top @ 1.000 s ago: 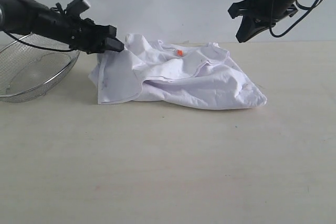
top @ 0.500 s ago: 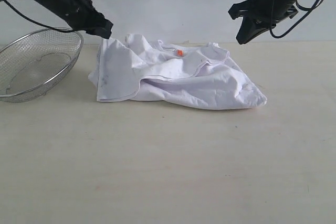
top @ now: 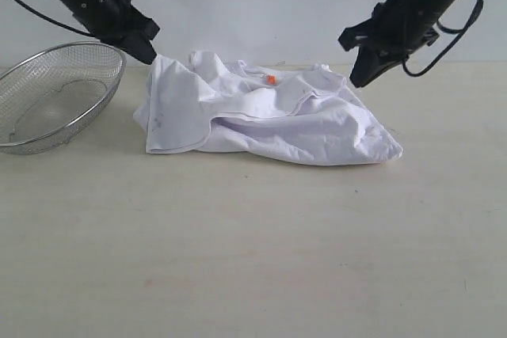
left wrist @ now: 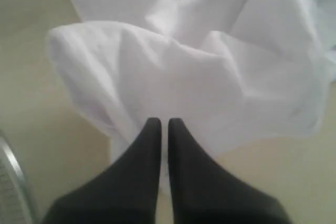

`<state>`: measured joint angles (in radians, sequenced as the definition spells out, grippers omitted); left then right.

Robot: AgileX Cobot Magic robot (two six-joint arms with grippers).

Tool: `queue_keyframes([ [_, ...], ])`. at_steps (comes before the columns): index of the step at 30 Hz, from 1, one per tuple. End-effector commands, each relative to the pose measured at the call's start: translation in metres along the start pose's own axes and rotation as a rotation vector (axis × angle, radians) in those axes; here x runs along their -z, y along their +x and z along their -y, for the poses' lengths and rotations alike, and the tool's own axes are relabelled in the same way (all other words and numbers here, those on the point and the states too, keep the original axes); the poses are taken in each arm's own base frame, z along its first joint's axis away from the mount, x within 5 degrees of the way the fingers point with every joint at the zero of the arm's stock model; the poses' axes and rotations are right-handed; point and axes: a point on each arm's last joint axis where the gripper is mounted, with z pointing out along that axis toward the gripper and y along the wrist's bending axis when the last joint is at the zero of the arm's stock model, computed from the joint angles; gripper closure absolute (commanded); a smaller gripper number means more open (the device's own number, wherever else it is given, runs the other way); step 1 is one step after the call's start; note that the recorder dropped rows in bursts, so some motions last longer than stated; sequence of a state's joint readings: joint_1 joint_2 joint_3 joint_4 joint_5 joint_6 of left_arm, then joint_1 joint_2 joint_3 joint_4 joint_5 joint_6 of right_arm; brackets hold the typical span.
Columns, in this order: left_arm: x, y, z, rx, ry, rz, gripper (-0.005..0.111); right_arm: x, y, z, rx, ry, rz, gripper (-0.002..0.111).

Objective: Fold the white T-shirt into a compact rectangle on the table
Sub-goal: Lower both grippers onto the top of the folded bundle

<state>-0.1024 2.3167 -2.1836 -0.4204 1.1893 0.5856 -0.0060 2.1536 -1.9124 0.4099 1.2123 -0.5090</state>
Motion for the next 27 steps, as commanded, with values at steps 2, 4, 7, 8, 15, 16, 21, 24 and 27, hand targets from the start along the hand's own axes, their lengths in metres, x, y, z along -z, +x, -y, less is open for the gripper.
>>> queue_keyframes([
  [2,-0.002,-0.006,0.035,0.006,0.185,0.041,0.102,-0.034,0.007,-0.032,0.077,-0.035,-0.043,0.109],
  [4,-0.009,-0.004,0.054,-0.056,0.188,-0.004,0.102,-0.041,0.006,-0.039,0.091,-0.029,-0.032,0.109],
  [7,-0.021,0.002,0.083,-0.093,0.183,-0.090,0.102,-0.048,0.005,-0.042,0.074,-0.009,-0.004,0.109],
  [8,-0.026,0.004,0.092,-0.104,0.195,-0.110,0.102,-0.049,0.005,-0.041,0.070,0.000,-0.001,0.109],
  [15,-0.067,0.025,0.144,-0.141,0.303,-0.188,0.102,-0.058,0.006,-0.035,0.047,0.026,-0.012,0.109],
  [16,-0.075,0.028,0.143,-0.111,0.254,-0.179,0.102,-0.059,0.005,-0.034,0.049,0.032,-0.010,0.109],
  [21,-0.090,0.031,0.134,-0.035,0.158,-0.110,0.102,-0.059,0.001,-0.031,0.022,0.070,0.041,0.109],
  [24,-0.096,0.025,0.129,0.004,0.110,-0.038,0.102,-0.063,0.001,-0.029,0.015,0.072,0.043,0.109],
  [27,-0.103,0.026,0.125,0.024,0.086,-0.038,0.102,-0.071,0.003,-0.026,0.007,0.069,0.024,0.109],
])
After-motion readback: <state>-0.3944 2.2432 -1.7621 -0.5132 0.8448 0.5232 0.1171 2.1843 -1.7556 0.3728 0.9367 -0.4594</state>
